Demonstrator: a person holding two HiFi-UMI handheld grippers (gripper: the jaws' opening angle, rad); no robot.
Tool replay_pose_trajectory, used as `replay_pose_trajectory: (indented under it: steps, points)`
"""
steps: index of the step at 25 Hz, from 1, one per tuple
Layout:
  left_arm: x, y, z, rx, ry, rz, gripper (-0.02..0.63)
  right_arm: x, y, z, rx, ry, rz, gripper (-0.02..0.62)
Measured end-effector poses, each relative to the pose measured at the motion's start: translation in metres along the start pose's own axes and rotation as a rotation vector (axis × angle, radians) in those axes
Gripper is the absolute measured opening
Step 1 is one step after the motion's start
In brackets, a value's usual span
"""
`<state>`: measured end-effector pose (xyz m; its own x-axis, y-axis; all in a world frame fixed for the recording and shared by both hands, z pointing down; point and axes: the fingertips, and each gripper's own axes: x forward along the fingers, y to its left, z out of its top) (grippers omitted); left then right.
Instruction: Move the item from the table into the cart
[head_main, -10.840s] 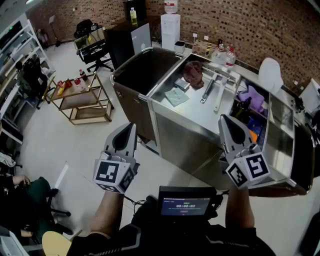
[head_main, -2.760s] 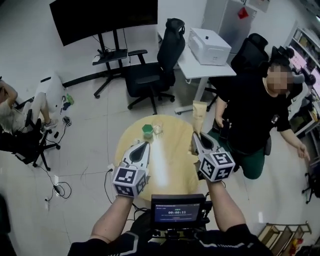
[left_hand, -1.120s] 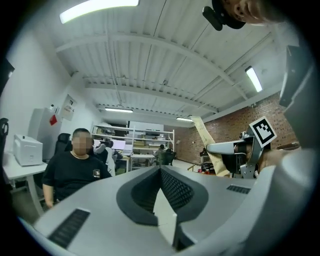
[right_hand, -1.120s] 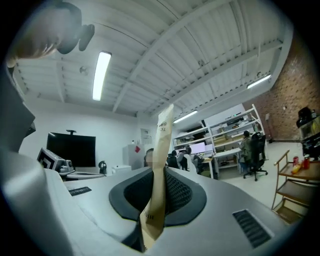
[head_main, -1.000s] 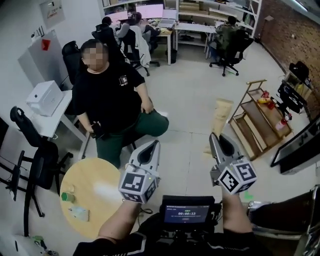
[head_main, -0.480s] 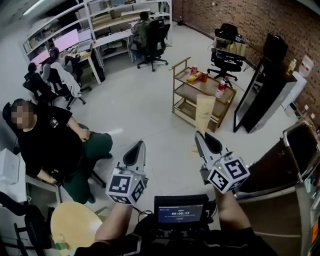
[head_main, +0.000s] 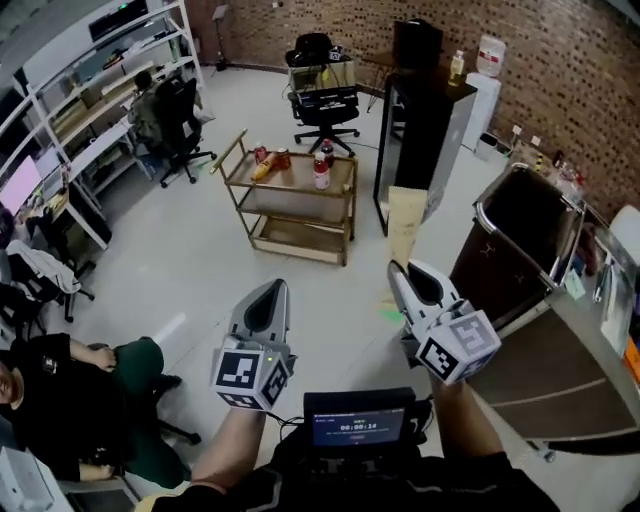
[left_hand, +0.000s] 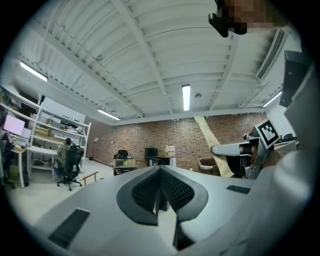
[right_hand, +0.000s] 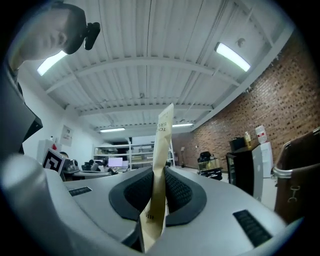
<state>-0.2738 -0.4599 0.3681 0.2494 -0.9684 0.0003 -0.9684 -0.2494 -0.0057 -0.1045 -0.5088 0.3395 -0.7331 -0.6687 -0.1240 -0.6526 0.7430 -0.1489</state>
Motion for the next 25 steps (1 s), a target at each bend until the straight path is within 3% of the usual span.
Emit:
replay_pose_trajectory:
  steps: [8, 14, 19, 25]
  points:
    - [0.109, -0.066, 0.003, 0.0, -0.032, -0.314, 0.005, -0.048, -0.093, 0.027, -0.065, -0.052, -0.314, 0.038]
    - [0.17, -0.163, 0.003, -0.002, -0.036, -0.527, 0.005, -0.137, -0.159, 0.042, -0.089, -0.076, -0.544, 0.038]
    - [0.194, -0.297, 0.0, -0.018, -0.029, -0.708, 0.005, -0.256, -0.215, 0.065, -0.11, -0.116, -0.71, 0.038]
    - [0.193, -0.518, 0.007, -0.021, -0.038, -0.897, 0.005, -0.452, -0.275, 0.1, -0.139, -0.154, -0.87, 0.038]
